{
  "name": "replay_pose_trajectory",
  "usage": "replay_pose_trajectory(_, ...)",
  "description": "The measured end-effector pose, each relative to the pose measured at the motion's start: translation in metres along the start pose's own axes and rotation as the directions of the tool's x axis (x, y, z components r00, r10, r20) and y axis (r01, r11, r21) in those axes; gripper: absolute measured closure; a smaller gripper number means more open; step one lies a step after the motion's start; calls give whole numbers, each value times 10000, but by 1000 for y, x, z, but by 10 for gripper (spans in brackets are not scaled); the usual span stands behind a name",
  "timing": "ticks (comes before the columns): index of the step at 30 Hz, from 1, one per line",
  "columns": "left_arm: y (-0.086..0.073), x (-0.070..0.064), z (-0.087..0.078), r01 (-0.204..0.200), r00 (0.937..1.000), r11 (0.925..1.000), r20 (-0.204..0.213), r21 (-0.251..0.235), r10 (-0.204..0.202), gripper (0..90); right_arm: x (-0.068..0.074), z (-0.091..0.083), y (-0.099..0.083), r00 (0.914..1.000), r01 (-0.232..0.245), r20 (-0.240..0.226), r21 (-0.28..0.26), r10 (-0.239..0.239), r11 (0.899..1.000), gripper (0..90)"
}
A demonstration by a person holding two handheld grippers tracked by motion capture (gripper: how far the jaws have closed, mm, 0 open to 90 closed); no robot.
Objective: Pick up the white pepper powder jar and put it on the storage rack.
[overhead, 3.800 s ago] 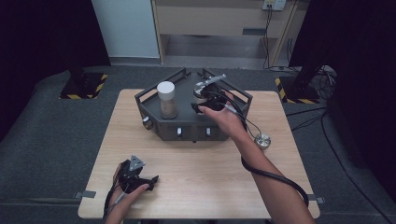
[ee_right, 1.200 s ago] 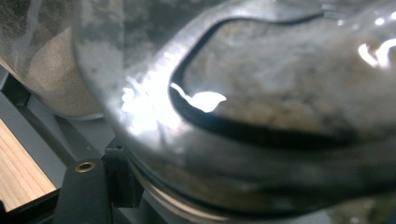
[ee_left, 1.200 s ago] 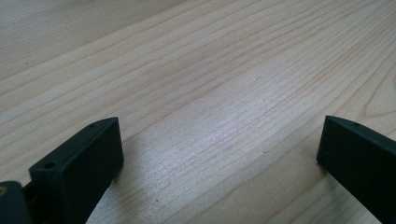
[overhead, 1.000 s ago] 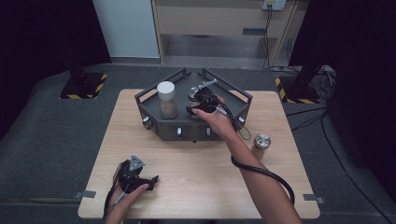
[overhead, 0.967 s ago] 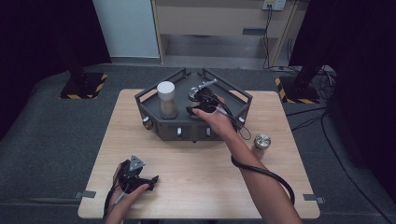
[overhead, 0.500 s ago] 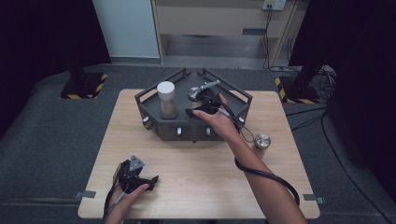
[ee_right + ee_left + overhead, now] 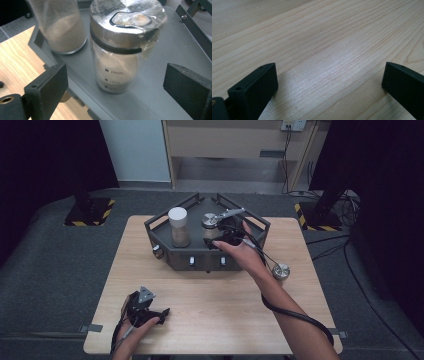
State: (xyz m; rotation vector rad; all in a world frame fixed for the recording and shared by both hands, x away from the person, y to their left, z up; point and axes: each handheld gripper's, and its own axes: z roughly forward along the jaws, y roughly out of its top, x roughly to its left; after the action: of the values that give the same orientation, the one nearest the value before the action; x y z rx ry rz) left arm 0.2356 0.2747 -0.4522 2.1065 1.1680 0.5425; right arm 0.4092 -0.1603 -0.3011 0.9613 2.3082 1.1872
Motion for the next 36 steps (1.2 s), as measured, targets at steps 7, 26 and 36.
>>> replay_pose_trajectory(7, 0, 0, 0, 2, 10000, 10000, 2, -2, -2, 0, -2, -21, -6, 9999, -113, -42, -44, 113, 9999, 36)
replay_pose_trajectory(26, 0, 0, 0, 1, 10000, 10000, 2, -1, -1, 0, -12, -47, -20, 9997, -113, -227, 70, 114, 9999, 28)
replay_pose_trajectory(36, 0, 0, 0, 4, 10000, 10000, 0, -4, -4, 0, -21, -68, -34, 9998, -154, -109, 82, 155, 9998, 28)
